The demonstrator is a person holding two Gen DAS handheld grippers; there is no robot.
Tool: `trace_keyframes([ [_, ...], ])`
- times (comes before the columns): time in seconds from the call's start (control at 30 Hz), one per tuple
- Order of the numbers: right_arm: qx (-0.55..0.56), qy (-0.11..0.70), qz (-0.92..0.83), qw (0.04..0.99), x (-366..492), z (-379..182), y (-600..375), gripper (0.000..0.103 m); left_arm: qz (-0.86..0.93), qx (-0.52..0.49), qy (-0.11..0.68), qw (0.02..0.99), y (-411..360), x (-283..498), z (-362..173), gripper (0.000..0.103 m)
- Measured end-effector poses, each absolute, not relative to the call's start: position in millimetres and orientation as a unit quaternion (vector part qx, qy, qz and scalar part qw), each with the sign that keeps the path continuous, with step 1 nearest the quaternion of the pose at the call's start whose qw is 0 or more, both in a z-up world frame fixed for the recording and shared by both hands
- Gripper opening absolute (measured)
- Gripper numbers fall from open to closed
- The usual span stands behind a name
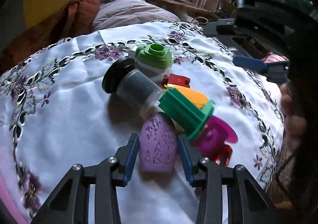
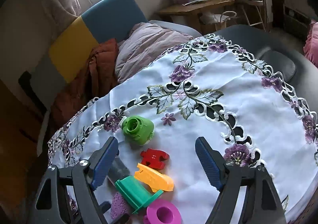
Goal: Organize rigid objects
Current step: 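Move the left tool to the toys and grasp the purple egg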
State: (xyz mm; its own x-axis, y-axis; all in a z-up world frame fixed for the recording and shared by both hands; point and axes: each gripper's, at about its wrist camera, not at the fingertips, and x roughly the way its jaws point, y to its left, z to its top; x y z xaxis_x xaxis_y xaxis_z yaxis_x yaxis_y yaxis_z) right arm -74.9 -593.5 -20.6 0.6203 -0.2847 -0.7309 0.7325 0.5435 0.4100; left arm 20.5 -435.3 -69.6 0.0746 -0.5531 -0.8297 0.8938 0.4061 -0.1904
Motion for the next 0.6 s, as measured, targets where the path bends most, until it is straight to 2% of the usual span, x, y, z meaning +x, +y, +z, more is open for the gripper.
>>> trace_keyframes([
  [0.13,0.363,0.307,-0.311,0.823,-75,-21,-593,0.081,-0.514,0.184,0.471,0.693,-448,27,-82,0.042],
  [0.3,0.361,0.314,-0.311,0.821,-74,-23,-593,0.081,-0.511,0.164,0.46,0.707,-438,25,-85,0.041],
  [0.57,0.366,0.327,-0.31,0.814,-72,-29,-596,0.081,-0.462,0.143,0.436,0.759,-361,10,-81,0.04],
  [0.6,0.368,0.329,-0.309,0.813,-72,-30,-596,0.081,-0.461,0.139,0.428,0.765,-353,7,-83,0.038],
])
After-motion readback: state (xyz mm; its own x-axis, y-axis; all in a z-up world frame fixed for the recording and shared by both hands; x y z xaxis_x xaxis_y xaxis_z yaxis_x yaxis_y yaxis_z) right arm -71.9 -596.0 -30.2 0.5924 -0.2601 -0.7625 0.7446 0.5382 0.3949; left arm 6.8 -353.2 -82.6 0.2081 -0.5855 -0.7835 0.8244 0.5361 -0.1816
